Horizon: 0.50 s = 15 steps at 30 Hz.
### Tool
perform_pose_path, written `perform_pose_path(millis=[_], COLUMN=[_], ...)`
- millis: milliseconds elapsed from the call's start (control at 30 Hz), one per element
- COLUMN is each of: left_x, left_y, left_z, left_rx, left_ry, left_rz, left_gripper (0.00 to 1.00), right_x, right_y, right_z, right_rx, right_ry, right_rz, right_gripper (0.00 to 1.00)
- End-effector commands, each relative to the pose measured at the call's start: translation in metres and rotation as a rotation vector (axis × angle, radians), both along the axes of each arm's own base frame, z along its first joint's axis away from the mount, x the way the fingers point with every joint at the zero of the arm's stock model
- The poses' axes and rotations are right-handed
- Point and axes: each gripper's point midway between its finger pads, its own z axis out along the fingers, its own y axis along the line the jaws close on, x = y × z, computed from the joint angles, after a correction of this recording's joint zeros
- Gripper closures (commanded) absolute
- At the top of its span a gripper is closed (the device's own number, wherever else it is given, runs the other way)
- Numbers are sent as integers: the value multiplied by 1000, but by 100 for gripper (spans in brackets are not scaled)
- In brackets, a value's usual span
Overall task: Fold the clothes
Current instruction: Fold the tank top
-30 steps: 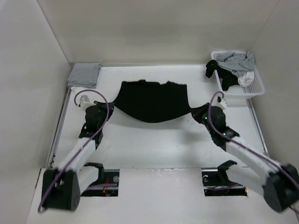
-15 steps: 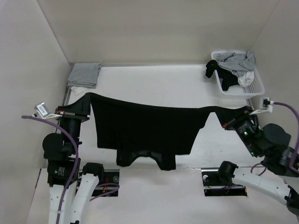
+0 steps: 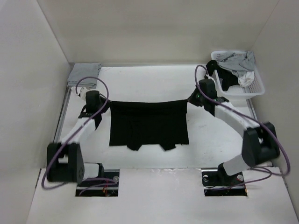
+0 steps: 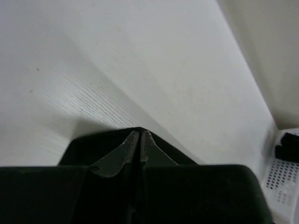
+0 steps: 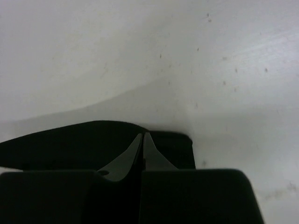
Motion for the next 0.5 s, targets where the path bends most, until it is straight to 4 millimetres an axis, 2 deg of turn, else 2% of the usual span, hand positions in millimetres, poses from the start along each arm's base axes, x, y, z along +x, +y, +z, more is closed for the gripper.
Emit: perform_pose_path(millis=[0, 100, 200, 300, 467], left_x=[69, 105, 112, 93, 44], left_y=[7, 11, 10, -3, -15], left_z=[29, 20, 24, 32, 26], left_rx=[-62, -113, -120, -102, -92], left_ry=[-157, -137, -149, -180, -205], left_rz=[36, 32, 28, 5, -9], left_gripper=[98, 98, 98, 98, 98], right_x=[76, 107, 107, 84, 32], right_y=[13, 5, 3, -1, -6], right_z=[40, 35, 39, 39, 19], right_rx=[123, 140, 156, 159, 195], right_ry=[-148, -130, -136, -152, -150], right_rz=[33, 16, 19, 18, -3], right_gripper=[100, 100, 100, 100, 100])
